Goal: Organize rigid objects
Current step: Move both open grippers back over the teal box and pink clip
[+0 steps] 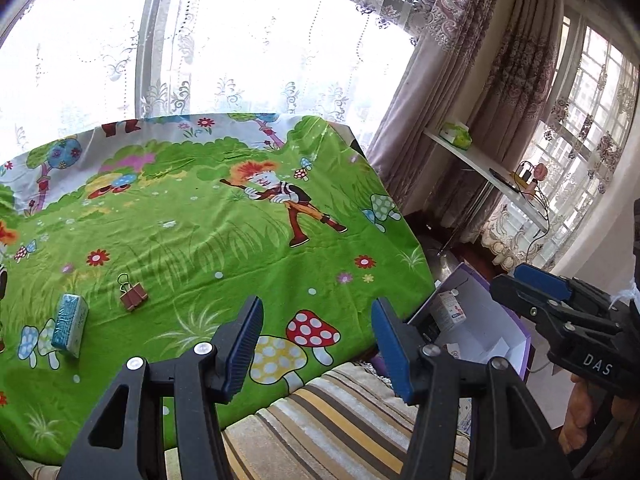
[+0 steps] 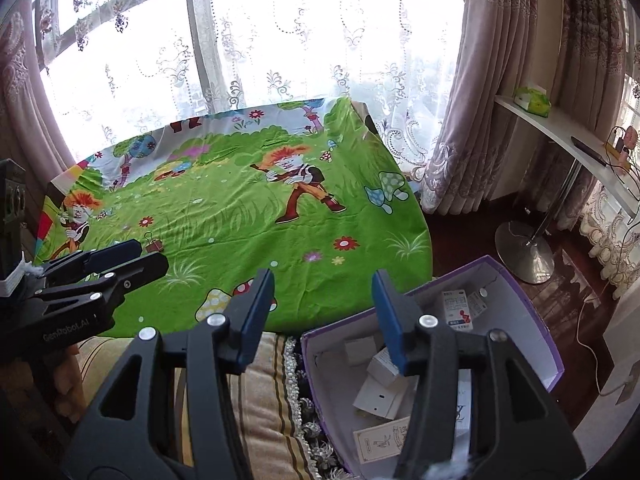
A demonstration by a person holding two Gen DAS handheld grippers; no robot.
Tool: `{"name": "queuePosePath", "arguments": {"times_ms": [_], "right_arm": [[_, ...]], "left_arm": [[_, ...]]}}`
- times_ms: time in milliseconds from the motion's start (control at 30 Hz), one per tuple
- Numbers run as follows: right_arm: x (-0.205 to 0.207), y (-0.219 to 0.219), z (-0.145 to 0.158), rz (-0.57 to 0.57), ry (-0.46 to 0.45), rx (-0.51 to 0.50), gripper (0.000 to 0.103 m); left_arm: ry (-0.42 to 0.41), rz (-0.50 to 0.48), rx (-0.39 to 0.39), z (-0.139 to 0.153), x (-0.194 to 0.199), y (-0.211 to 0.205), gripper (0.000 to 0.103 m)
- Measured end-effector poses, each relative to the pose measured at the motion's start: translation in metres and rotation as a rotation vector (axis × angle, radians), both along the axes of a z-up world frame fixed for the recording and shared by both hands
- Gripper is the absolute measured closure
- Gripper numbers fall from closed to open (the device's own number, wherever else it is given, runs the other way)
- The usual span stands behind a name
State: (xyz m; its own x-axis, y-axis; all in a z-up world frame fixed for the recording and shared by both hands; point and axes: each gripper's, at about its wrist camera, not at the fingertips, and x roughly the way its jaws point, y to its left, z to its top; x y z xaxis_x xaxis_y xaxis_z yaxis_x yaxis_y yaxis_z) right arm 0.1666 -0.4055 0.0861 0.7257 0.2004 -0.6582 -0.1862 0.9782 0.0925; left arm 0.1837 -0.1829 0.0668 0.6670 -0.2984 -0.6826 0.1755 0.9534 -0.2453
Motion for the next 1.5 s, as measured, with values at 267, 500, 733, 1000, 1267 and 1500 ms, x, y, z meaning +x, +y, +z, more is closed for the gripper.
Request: {"name": "queuePosePath", "arguments": {"times_ms": [267, 500, 733, 1000, 1267, 1500], "right_arm": [[0.009, 0.047, 0.013, 0.046, -0.035, -0.027, 0.015], [0.014, 0.086, 0.019, 0.048, -0.102, -0.126, 0.005], [0.029, 0.115, 0.031, 0.104, -0.107, -0.062, 0.005], [0.05, 0.148, 0.03, 0.177, -0.081, 0.001, 0.005], [0.075, 0.184, 0.019, 0.198, -0.046, 0.019, 0.005], [0.092, 0.217, -0.001, 0.245, -0.012, -0.005, 0.005]], "left_arm": [[-0.062, 0.122, 0.142, 0.014, 0.002, 0.033, 0.029], [-0.154, 0.206, 0.165, 0.024, 0.004, 0.074, 0.028], [-0.127, 0.29, 0.156, 0.019, 0.01, 0.133, 0.028], [-0.089, 0.4, 0.121, 0.003, 0.009, 0.195, 0.028], [0.036, 0.419, 0.079, -0.035, 0.022, 0.217, 0.03], [0.171, 0.406, 0.089, -0.076, 0.035, 0.222, 0.039]]}}
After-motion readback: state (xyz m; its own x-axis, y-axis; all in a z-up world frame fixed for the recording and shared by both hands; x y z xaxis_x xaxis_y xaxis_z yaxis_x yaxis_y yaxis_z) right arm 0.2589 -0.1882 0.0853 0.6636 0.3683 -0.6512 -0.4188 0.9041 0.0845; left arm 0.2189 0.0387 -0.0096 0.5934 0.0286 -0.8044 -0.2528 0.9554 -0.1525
